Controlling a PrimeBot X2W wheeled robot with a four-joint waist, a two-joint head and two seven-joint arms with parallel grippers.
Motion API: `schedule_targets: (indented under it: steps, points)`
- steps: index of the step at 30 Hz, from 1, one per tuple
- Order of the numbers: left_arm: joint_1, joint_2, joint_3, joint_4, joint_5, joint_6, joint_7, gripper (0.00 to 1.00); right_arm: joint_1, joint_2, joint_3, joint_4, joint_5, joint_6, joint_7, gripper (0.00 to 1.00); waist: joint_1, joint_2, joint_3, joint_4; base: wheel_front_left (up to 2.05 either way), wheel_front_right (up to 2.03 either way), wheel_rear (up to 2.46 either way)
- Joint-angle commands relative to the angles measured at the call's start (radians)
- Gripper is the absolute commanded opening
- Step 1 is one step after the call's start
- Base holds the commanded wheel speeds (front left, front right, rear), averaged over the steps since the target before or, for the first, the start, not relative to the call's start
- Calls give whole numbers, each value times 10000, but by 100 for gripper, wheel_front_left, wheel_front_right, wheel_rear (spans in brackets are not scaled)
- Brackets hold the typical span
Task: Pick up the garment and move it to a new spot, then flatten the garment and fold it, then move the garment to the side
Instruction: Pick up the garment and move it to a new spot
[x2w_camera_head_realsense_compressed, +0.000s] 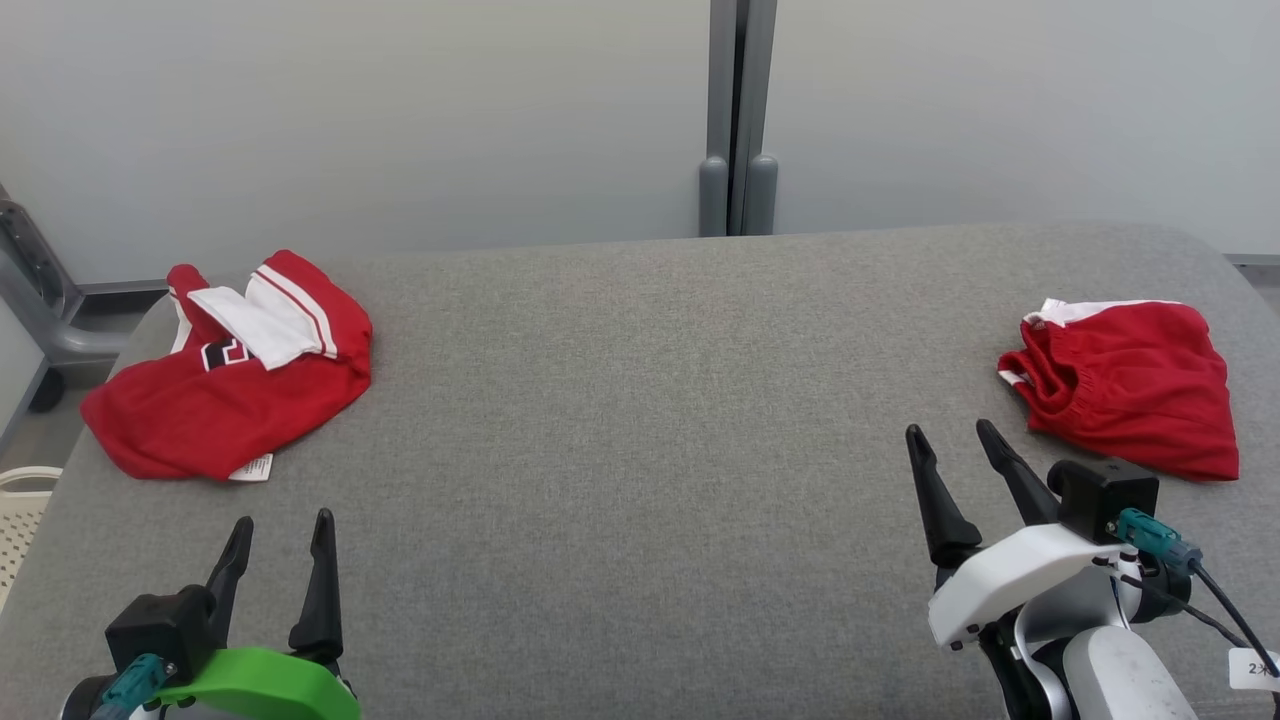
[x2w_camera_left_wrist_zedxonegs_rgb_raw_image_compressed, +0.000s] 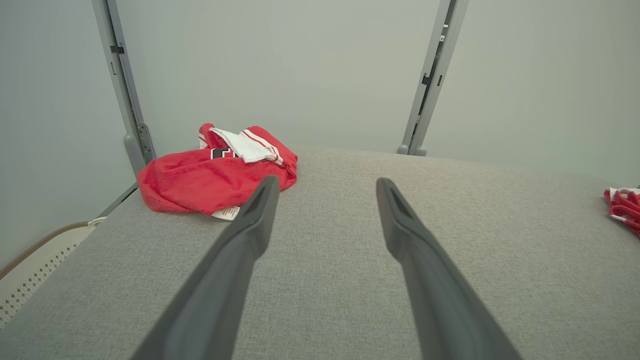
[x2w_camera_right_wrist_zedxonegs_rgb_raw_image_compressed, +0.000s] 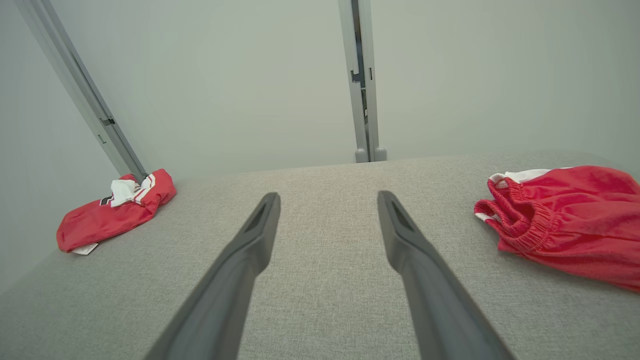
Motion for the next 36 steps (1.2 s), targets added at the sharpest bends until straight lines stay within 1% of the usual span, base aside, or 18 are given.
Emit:
schedule_targets:
  steps: [1, 5, 9, 15, 19, 22, 30, 31, 36]
  points:
    - [82, 66, -10, -8, -14, 10, 21, 100, 95, -12, -7, -23, 48, 0, -32, 100, 0, 0, 4, 11, 0, 0, 0]
    - [62, 87, -20, -31, -31, 40, 36, 100, 116, -12, 9, -55, 89, 0, -4, 100, 0, 0, 25, 46, 0, 0, 0]
    - [-32, 95, 0, 62, -48, -63, 28, 100, 129, -12, -30, -77, 106, 0, -18, 100, 0, 0, 49, 133, 0, 0, 0]
    - [-184, 134, 54, 37, -11, -1, 33, 100, 141, -12, -86, -149, 101, 0, -45, 100, 0, 0, 135, 568, 0, 0, 0]
    - [-254, 164, 130, 39, 50, 10, 0, 100, 146, -10, -175, -210, 115, 0, -88, 100, 0, 0, 225, 1113, 0, 0, 0]
    - [-235, 187, 183, -140, 98, 182, 5, 100, 131, -9, -235, -245, 106, 0, -125, 100, 0, 0, 294, 1603, 0, 0, 0]
    - [-251, 336, 288, -421, 188, 355, 44, 100, 32, -12, -337, -276, 193, 0, -195, 100, 0, 0, 499, 2947, 0, 0, 0]
    - [-248, 372, 299, -468, 200, 373, 49, 100, -20, -13, -300, -250, 211, 0, -220, 100, 0, 0, 543, 3226, 0, 0, 0]
    - [-263, 403, 286, -592, 237, 445, 93, 100, -77, -16, -222, -148, 272, 0, -290, 100, 0, 0, 619, 3805, 0, 0, 0]
